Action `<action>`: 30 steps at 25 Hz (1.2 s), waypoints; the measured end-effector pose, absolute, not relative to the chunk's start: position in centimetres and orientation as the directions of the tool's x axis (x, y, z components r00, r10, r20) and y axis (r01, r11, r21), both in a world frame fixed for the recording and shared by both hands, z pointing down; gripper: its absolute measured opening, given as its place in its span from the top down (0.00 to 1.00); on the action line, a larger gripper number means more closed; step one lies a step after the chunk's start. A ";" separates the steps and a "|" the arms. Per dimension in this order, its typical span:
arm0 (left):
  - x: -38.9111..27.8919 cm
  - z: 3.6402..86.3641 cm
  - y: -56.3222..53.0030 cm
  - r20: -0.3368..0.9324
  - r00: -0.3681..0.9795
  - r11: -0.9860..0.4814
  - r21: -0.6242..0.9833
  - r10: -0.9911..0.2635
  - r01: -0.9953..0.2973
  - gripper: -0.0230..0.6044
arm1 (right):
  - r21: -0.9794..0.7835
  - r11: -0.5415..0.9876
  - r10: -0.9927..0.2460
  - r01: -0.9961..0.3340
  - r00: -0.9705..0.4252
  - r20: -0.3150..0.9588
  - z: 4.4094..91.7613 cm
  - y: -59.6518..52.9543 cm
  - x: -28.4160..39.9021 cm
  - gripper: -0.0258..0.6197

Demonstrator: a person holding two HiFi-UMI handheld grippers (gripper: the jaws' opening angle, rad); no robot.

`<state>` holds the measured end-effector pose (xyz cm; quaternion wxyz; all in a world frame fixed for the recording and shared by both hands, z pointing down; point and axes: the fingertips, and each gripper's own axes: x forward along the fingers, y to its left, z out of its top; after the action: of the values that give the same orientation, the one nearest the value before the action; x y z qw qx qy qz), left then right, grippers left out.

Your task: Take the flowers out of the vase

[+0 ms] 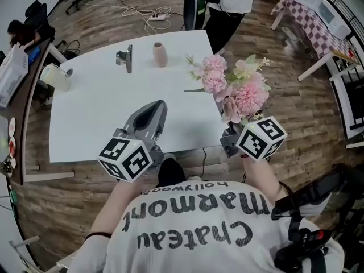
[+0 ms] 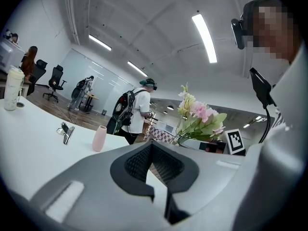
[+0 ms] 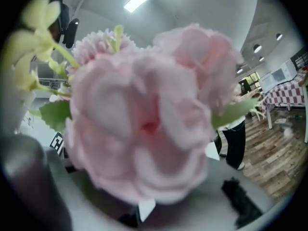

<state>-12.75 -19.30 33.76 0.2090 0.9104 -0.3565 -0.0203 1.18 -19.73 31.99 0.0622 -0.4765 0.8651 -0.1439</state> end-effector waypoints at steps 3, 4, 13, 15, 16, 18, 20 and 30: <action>-12.4 33.9 -18.0 0.128 0.739 -0.645 0.406 -0.661 -0.647 0.96 | -0.327 0.501 -0.834 -0.801 -0.548 0.064 32.9 -18.7 1.6 0.93; -12.1 34.2 -17.1 0.130 0.736 -0.641 0.408 -0.664 -0.650 0.96 | -0.332 0.503 -0.831 -0.798 -0.553 0.069 33.3 -17.8 2.0 0.93; -10.9 35.6 -10.8 0.149 0.697 -0.604 0.397 -0.701 -0.691 0.96 | -0.342 0.513 -0.810 -0.787 -0.576 0.110 36.4 -12.4 4.5 0.93; -11.1 35.6 -10.2 0.151 0.691 -0.598 0.394 -0.707 -0.698 0.96 | -0.348 0.513 -0.807 -0.784 -0.579 0.116 36.7 -12.0 4.6 0.93; -11.2 35.6 -9.9 0.151 0.688 -0.596 0.392 -0.710 -0.701 0.96 | -0.352 0.512 -0.807 -0.784 -0.579 0.116 36.8 -11.7 4.6 0.93; -11.3 35.6 -9.4 0.148 0.682 -0.592 0.388 -0.716 -0.706 0.96 | -0.358 0.507 -0.809 -0.784 -0.576 0.116 37.1 -11.3 4.7 0.93; -11.4 35.6 -9.0 0.144 0.679 -0.592 0.383 -0.720 -0.709 0.96 | -0.352 0.505 -0.812 -0.788 -0.572 0.116 37.2 -10.9 4.8 0.93; -10.5 35.0 -7.7 0.133 0.676 -0.596 0.371 -0.725 -0.712 0.96 | -0.347 0.522 -0.802 -0.779 -0.587 0.110 36.9 -9.8 5.1 0.93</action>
<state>-10.54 -7.68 34.98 0.2005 0.8933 -0.4020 -0.0157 5.08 -9.81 36.92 0.0318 -0.4535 0.8719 -0.1822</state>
